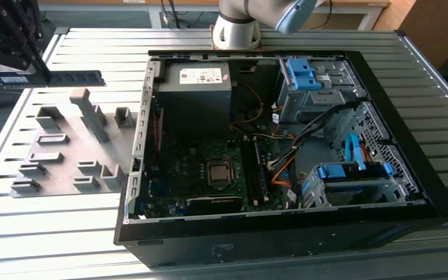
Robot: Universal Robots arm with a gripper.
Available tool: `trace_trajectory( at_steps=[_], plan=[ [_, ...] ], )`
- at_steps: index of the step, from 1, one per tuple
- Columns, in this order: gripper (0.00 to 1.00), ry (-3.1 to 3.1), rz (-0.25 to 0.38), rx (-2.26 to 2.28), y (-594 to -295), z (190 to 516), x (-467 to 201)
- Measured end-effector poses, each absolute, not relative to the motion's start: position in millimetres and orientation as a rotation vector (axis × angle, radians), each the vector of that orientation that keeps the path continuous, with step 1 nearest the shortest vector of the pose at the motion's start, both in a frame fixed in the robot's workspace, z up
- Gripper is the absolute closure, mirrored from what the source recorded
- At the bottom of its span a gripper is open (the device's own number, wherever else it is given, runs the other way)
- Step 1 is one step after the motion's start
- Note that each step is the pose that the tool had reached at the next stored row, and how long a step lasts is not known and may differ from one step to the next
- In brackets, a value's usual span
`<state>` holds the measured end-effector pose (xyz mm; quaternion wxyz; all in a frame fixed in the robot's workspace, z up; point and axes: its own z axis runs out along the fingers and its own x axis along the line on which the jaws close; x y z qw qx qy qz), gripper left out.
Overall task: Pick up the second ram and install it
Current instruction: 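Pick up the second ram and move it above second insertion slot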
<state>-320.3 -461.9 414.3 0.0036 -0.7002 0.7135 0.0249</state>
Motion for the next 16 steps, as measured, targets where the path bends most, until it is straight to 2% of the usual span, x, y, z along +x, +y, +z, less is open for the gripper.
trace_trajectory(
  at_steps=[16],
  plan=[
    [0.86, 2.236, 0.078, -2.195, -461.9, 414.2, -310.0]
  ],
)
